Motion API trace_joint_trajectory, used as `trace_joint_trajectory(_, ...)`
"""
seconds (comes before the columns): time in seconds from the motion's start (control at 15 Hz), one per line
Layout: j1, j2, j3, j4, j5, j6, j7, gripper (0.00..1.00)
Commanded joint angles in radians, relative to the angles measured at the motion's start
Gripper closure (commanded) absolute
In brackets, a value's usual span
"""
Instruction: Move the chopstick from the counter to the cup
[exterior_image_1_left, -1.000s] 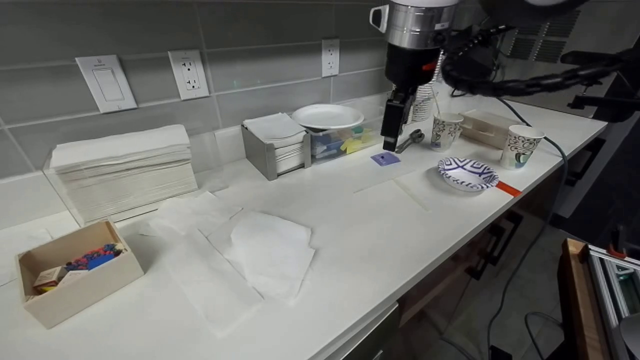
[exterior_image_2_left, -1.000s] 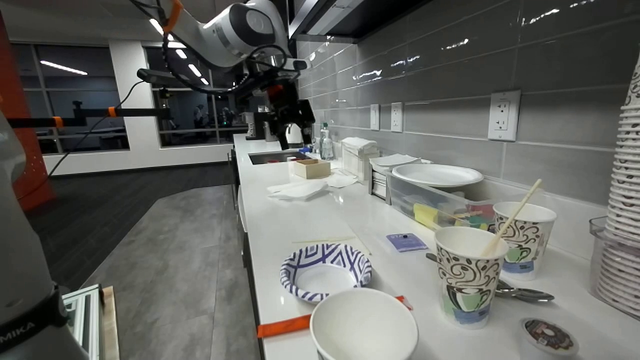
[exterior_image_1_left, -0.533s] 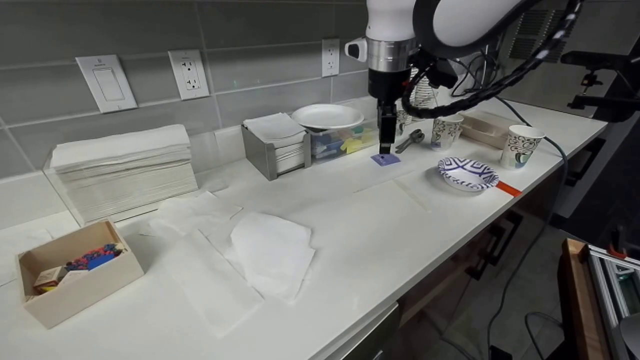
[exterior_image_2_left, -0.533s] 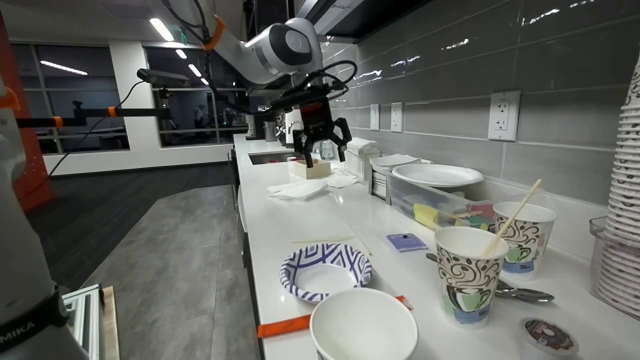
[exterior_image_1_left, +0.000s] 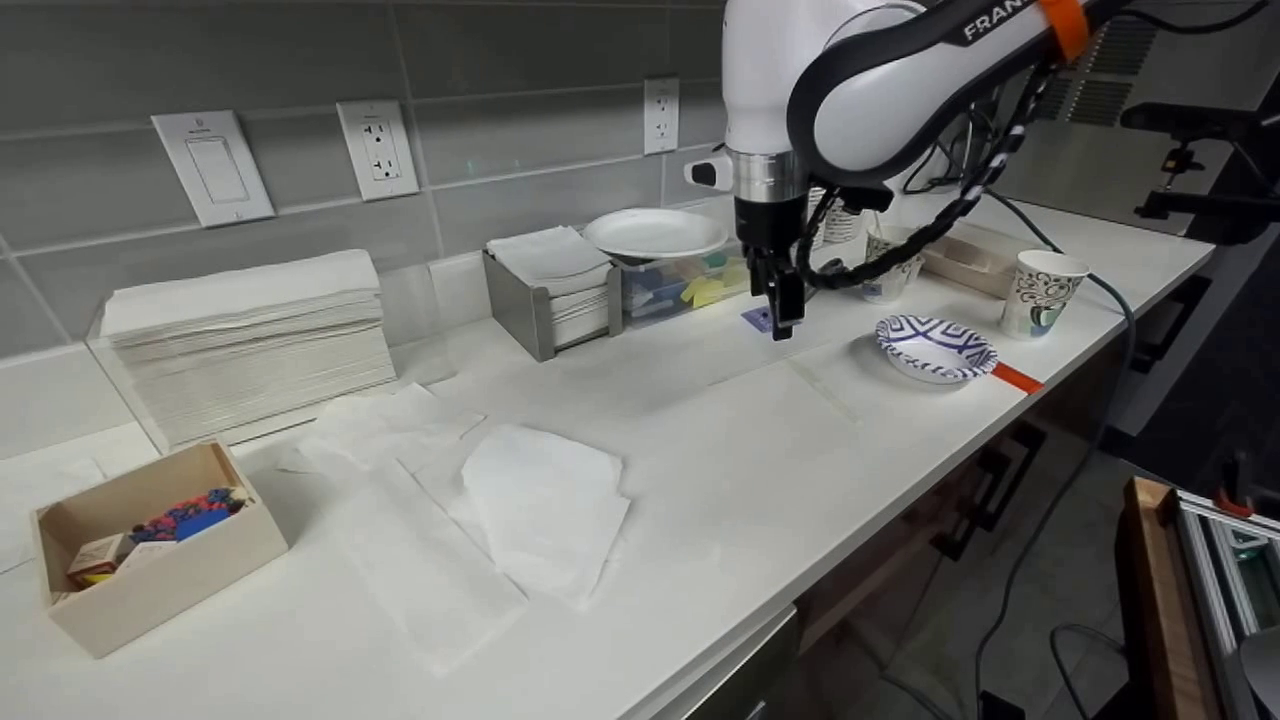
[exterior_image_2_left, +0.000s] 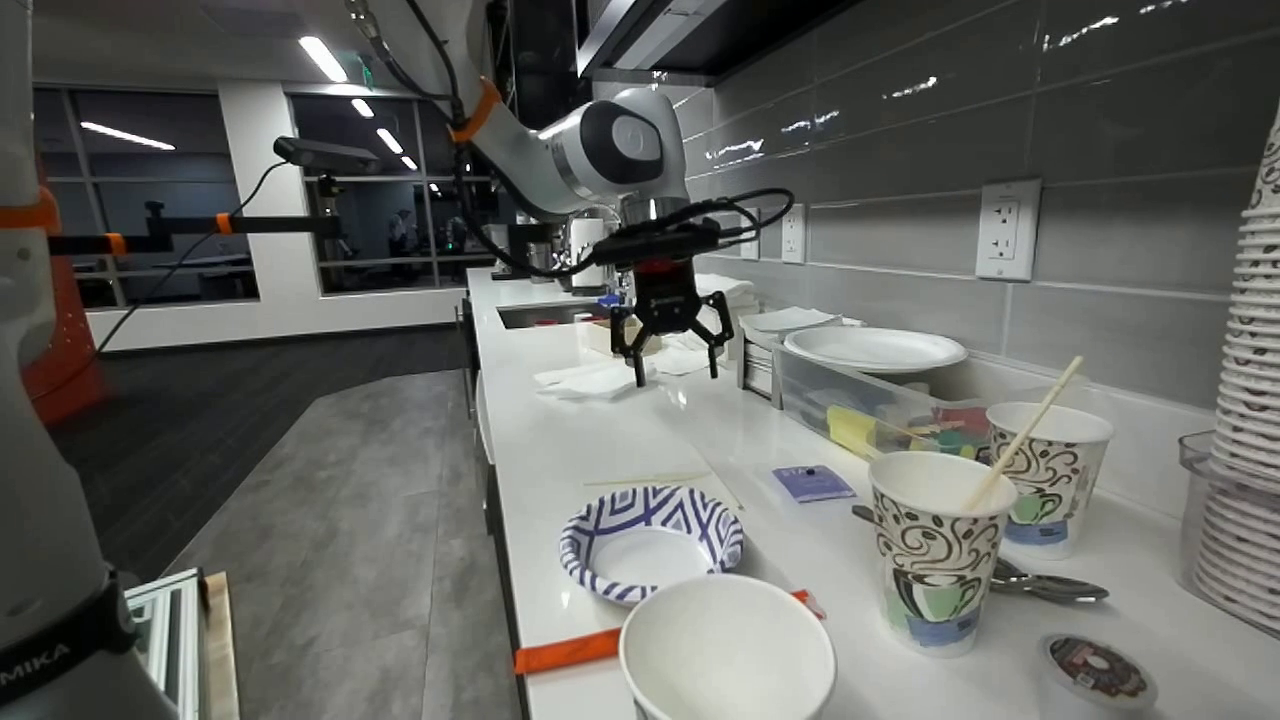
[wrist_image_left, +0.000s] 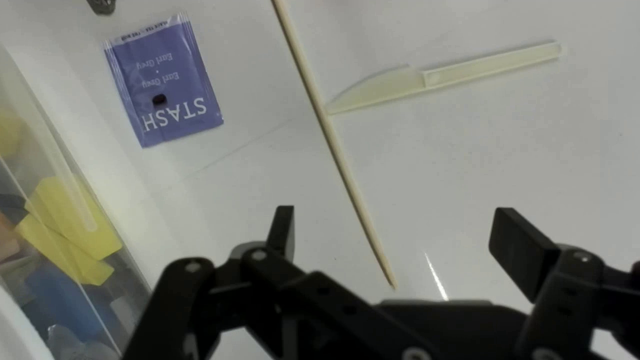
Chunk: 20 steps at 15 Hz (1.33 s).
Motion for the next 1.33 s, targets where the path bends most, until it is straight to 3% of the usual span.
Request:
trace_joint_trajectory(0.0,-0.002,0.009,-0.002,0.001,0.0,0.004,-0.001,0.0)
trace_joint_trajectory(0.6,-0.003,0.015,-0.001,0.007,0.0,0.009,-0.002,0.0)
trace_joint_trajectory(0.73,-0.011,0.024,0.006,0.001,0.042,0.032,-0.027,0.0)
trace_joint_trajectory(1.07,-0.048,0.053,0.032,0.009,0.249,0.002,-0.295,0.0)
trace_joint_trajectory(1.27,-0.066,0.077,0.035,0.007,0.326,0.048,-0.444,0.0)
